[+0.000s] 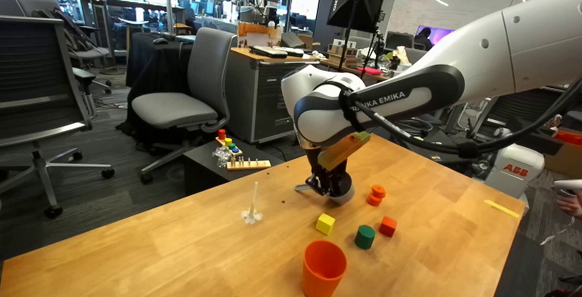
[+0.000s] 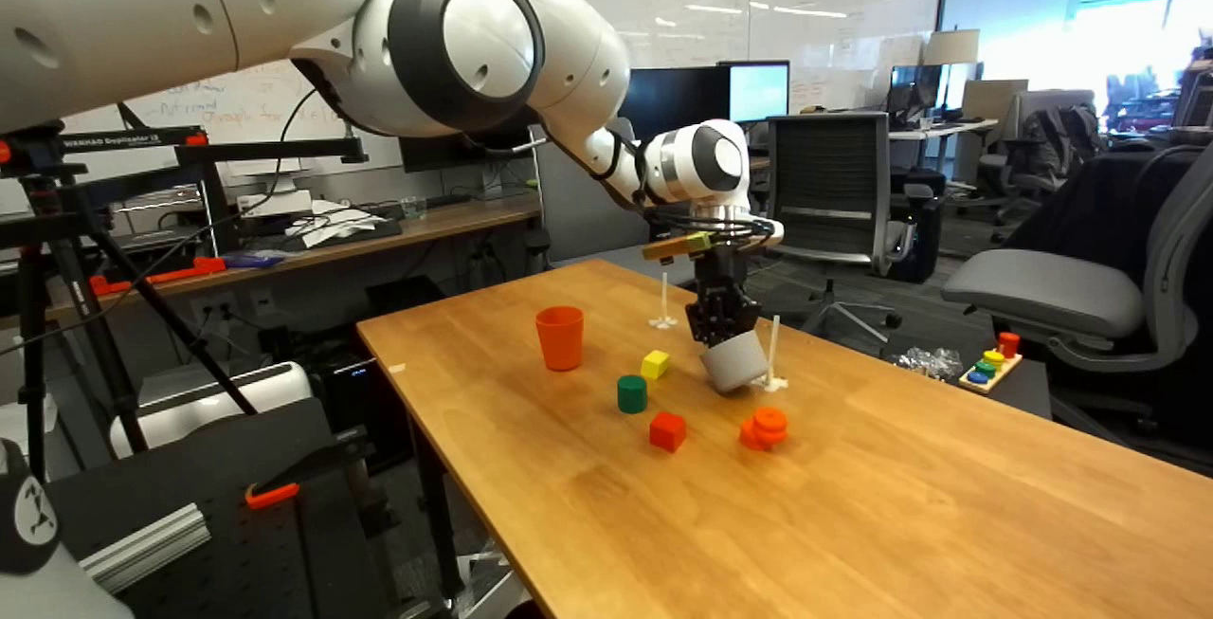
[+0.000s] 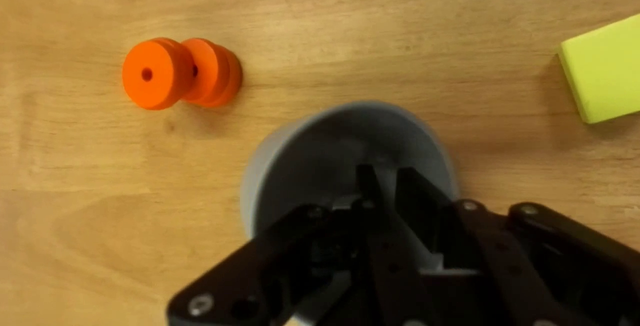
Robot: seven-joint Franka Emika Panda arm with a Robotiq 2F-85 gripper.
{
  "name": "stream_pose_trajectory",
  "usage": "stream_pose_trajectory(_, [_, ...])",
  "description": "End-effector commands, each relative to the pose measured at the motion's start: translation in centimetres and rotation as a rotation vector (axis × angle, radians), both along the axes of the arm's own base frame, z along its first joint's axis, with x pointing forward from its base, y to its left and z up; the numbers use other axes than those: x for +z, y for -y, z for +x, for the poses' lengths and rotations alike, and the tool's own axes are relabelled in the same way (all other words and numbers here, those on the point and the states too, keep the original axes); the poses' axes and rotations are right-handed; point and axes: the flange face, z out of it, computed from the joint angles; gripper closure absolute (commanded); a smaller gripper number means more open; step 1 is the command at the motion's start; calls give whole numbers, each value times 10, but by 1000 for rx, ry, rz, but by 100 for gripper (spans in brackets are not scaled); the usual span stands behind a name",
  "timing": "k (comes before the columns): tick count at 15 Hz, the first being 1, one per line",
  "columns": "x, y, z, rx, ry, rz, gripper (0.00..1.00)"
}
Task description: Put the blocks in the gray cup
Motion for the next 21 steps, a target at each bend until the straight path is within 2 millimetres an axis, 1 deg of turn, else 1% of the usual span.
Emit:
stream_pose_trajectory(1, [-5, 2, 0, 9, -1, 40, 100])
stream_pose_trajectory(5, [-8, 4, 1, 8, 7, 50, 100])
stream_pose_trajectory(10, [3, -3, 6, 24, 46, 64, 100])
stream_pose_trajectory(12, [9, -9, 8, 39, 71, 69, 100])
stream_pose_trajectory(16, [24, -29, 9, 79, 121, 94, 100])
stream_pose_trajectory(21, [49, -51, 7, 123, 188, 126, 100])
